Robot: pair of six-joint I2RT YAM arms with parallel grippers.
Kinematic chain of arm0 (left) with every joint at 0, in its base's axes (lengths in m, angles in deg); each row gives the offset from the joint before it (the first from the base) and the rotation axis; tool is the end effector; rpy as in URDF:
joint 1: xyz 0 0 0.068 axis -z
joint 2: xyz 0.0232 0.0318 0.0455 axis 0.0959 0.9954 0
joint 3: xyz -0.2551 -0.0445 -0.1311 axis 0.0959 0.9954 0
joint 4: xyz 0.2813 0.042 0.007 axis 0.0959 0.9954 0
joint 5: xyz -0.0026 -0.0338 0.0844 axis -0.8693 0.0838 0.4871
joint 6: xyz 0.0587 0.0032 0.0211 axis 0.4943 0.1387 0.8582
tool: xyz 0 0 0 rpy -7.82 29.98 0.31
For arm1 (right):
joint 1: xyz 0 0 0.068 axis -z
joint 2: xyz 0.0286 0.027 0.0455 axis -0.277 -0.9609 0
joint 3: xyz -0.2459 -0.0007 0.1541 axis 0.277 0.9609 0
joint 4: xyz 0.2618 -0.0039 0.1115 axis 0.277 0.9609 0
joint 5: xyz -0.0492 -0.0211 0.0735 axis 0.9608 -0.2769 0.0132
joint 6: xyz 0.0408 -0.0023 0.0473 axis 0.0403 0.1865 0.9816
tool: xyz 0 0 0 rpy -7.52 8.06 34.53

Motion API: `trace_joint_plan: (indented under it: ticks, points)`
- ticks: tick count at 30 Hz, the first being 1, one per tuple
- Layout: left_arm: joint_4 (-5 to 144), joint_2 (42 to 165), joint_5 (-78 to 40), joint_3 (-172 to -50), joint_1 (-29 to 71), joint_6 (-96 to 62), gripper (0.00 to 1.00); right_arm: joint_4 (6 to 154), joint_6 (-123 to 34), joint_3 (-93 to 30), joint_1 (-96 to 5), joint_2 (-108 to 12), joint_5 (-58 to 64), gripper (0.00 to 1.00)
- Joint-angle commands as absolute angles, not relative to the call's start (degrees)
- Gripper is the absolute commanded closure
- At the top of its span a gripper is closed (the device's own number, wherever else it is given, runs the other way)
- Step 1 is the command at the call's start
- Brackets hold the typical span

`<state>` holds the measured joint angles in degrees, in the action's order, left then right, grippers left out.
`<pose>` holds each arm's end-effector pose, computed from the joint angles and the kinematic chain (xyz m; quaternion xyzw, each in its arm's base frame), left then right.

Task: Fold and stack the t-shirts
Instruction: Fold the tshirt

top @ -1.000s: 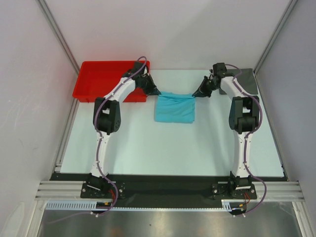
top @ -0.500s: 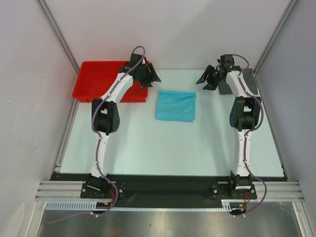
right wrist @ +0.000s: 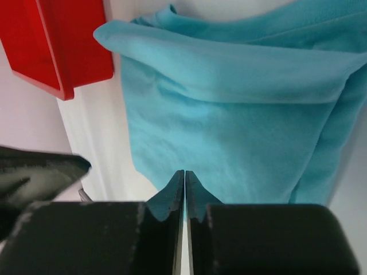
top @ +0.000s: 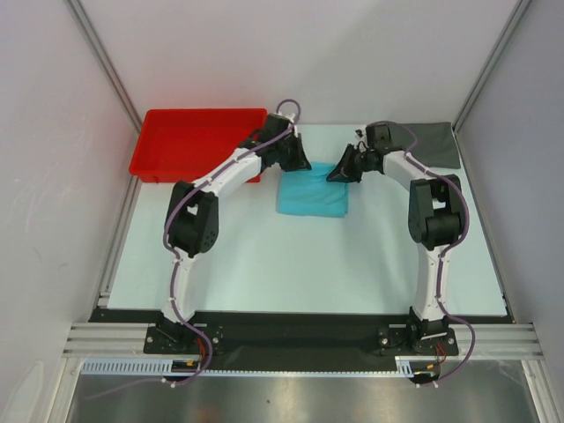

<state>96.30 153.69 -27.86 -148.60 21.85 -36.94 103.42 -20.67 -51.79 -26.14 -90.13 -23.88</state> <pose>0.4839 -0.2661 0.2466 0.0274 0.8999 -0.3221 0.2927 0.5005 0.1164 0.1920 0.0615 0.9028 0.3753 0.2007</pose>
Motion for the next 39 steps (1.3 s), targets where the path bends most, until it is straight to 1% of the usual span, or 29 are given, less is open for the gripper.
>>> trace_joint_plan:
  ticks: [1,4,9,13,18,26,29,32,37,39]
  points:
    - [89.3,154.4,-25.1,-147.6,23.7,-32.9,0.98,89.1,-16.1,-49.0,-25.1,-91.0,-28.0,0.94]
    - [87.6,157.4,-23.8,-147.8,23.7,-32.6,1.00,83.5,-13.4,-48.4,-25.1,-93.9,-29.5,0.96]
    - [85.8,164.3,-23.9,-151.9,23.0,-32.7,1.00,77.3,-10.4,-49.7,-24.5,-98.1,-29.8,0.96]
    - [86.0,168.2,-24.2,-156.7,22.0,-33.1,1.00,77.4,-10.0,-54.0,-23.7,-102.6,-30.2,0.96]
    - [83.5,169.8,-24.4,-158.0,20.4,-34.2,1.00,72.6,-6.0,-56.9,-22.3,-106.4,-29.8,0.95]
    - [82.7,175.8,-25.6,-162.6,16.5,-38.6,0.99,71.3,-2.3,-61.5,-21.4,-110.6,-28.2,0.91]
    - [85.4,179.6,-26.8,-169.6,15.6,-39.9,0.98,71.8,-0.9,-63.0,-20.6,-112.0,-26.8,0.90]
    - [86.3,181.6,-28.3,-172.5,15.1,-41.0,0.98,73.8,-0.7,-64.9,-19.9,-113.5,-25.0,0.90]
    - [86.6,181.6,-29.1,-173.0,14.4,-40.8,0.94,77.1,-0.1,-68.9,-18.6,-116.0,-24.6,0.90]
    - [88.1,180.9,-28.7,-173.2,14.4,-39.7,0.88,79.1,-0.8,-71.2,-18.3,-116.5,-25.0,0.90]
